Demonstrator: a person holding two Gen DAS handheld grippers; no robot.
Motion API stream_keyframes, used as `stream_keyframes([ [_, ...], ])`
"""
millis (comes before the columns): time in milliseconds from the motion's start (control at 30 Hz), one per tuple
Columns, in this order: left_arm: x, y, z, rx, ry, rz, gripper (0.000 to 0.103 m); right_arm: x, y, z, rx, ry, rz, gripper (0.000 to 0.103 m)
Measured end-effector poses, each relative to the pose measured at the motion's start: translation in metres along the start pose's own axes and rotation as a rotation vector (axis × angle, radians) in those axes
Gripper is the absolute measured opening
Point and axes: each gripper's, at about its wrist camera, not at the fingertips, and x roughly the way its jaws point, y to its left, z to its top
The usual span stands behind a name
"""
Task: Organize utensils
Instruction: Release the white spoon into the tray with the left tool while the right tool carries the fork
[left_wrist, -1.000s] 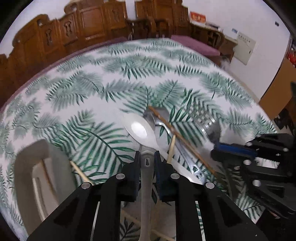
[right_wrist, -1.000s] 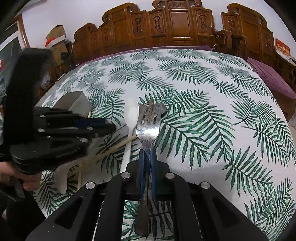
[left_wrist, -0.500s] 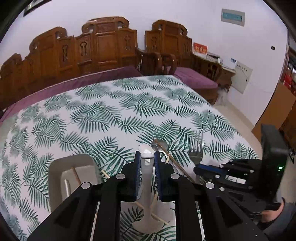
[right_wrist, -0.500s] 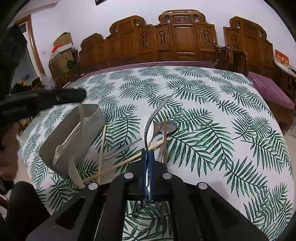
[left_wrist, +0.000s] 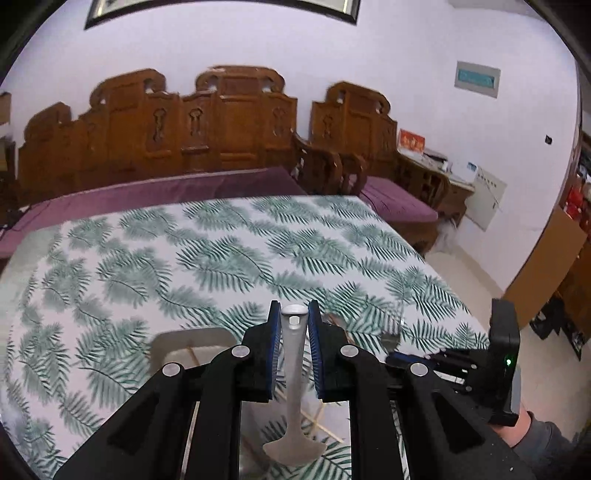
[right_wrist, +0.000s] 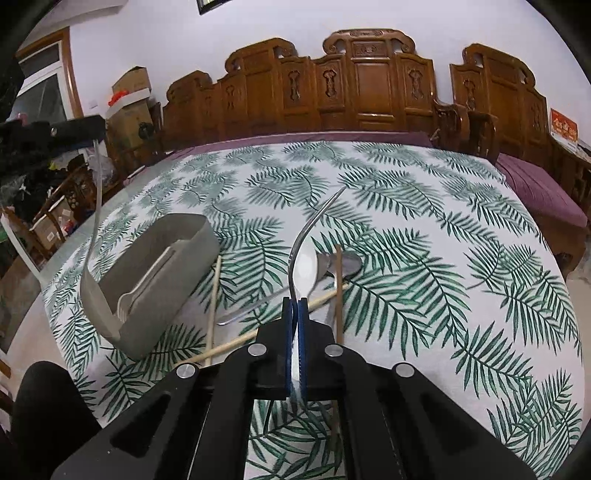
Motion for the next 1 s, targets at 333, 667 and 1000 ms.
stream_keyframes([
  [333, 0.025, 0.06, -0.002, -0.018, 0.07, 0.119, 0.013, -0.015, 0.027, 0.016, -0.036, -0.058, 0.052, 0.004],
  [667, 0.096, 0.093, -0.043, -0.05, 0.252, 0.156, 0.014, -0.009, 0.037, 0.019, -0.047, -0.052, 0.084, 0.004],
  [1000, 0.094, 0.103, -0.061, -0.081, 0.272, 0.164, 0.026, -0.011, 0.065, 0.032, -0.106, -0.055, 0.099, 0.004],
])
